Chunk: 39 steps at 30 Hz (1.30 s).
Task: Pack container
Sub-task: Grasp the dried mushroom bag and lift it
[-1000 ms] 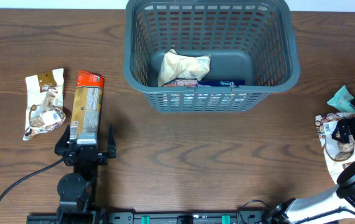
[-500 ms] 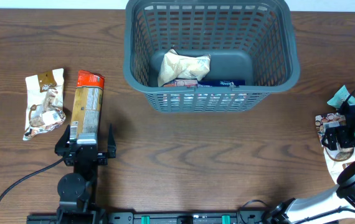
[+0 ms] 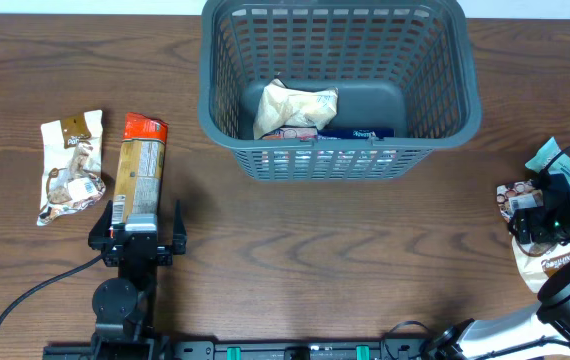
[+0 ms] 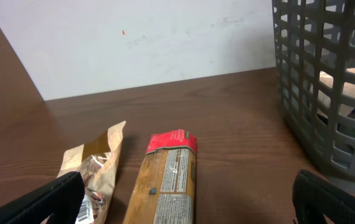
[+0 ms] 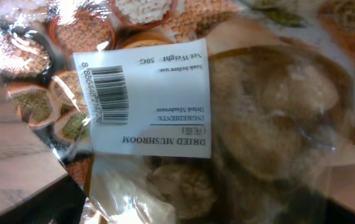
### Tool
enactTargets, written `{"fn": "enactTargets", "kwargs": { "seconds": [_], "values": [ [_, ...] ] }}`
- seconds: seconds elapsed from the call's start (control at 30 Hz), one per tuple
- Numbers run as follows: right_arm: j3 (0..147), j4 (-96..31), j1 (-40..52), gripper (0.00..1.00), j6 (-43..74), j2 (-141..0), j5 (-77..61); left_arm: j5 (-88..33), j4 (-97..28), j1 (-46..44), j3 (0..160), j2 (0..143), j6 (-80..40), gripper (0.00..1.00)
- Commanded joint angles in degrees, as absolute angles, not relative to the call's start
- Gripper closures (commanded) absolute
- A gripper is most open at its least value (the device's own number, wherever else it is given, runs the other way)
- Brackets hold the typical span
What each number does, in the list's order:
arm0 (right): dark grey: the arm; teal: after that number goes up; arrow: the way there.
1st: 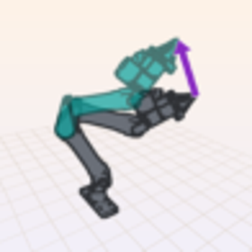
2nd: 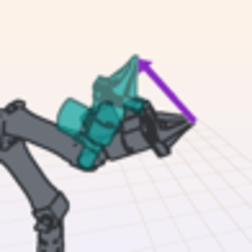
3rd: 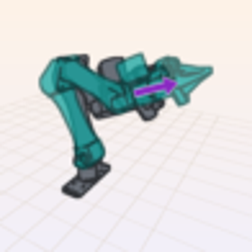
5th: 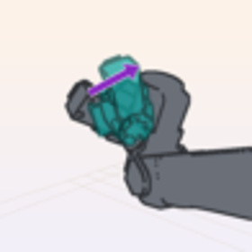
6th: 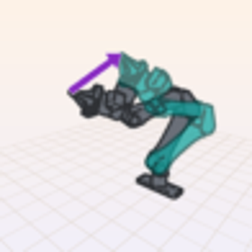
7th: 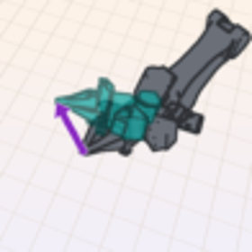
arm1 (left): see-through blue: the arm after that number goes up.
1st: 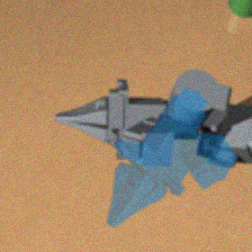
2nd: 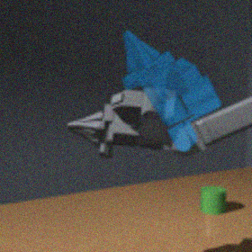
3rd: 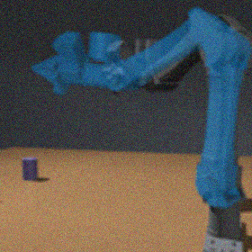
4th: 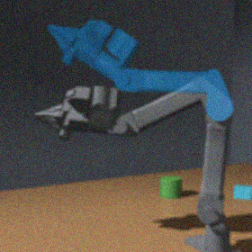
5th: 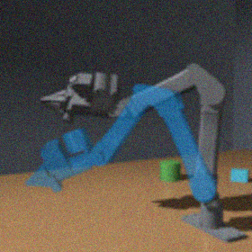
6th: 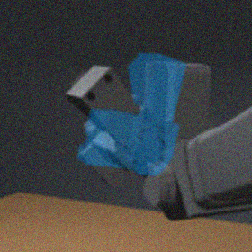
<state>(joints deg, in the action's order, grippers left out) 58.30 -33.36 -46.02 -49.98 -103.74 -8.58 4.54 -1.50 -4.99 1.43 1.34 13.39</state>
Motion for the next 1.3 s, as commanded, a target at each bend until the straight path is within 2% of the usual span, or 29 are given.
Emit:
{"fn": "enactTargets", "kwargs": {
  "seconds": [0.0, 0.07, 0.2, 0.27, 0.33, 0.63, 0.87, 1.0, 1.27],
  "values": [
    [56.2, -33.5, -46.1, 0.47, -47.4, -105.4, -13.1, 5.6, -3.1, -5.2, 0.2, 1.5, 13.9, 0.01],
    [56.2, -33.5, -46.1, 0.6, -45.3, -105.4, -15.1, 5.6, -2.4, -5.2, 0.2, 1.5, 13.9, 0.01],
    [56.2, -33.4, -46.1, 0.62, -43.3, -105.4, -17.5, 5.6, -1.7, -5.2, 0.3, 1.5, 13.8, 0.01],
    [56.2, -33.3, -46.0, 0.74, -42.1, -105.4, -18.5, 5.6, -1.7, -5.2, 0.3, 1.5, 13.6, 0.02],
    [56.3, -32.6, -46.0, 0.79, -39.4, -105.4, -20.0, 5.6, -1.7, -5.2, 0.3, 1.5, 13.6, 0.01],
    [59.0, -32.5, -45.4, 0.84, -32.7, -105.4, -26.0, 5.6, -2.0, -5.2, 0.3, 1.5, 12.8, 0.01],
    [63.6, -33.2, -41.1, 0.89, -30.6, -101.7, -25.9, 5.6, -2.3, -5.2, 0.3, 1.5, 12.8, 0.01],
    [66.7, -33.5, -37.4, 0.99, -27.6, -96.9, -23.6, 5.6, -2.4, -5.2, 0.3, 1.5, 12.8, 0.01],
    [74.7, -36.5, -29.8, 0.99, -25.3, -86.2, -18.1, 5.6, -3.7, -5.2, 0.3, 1.5, 12.8, 0.01]
  ]
}}
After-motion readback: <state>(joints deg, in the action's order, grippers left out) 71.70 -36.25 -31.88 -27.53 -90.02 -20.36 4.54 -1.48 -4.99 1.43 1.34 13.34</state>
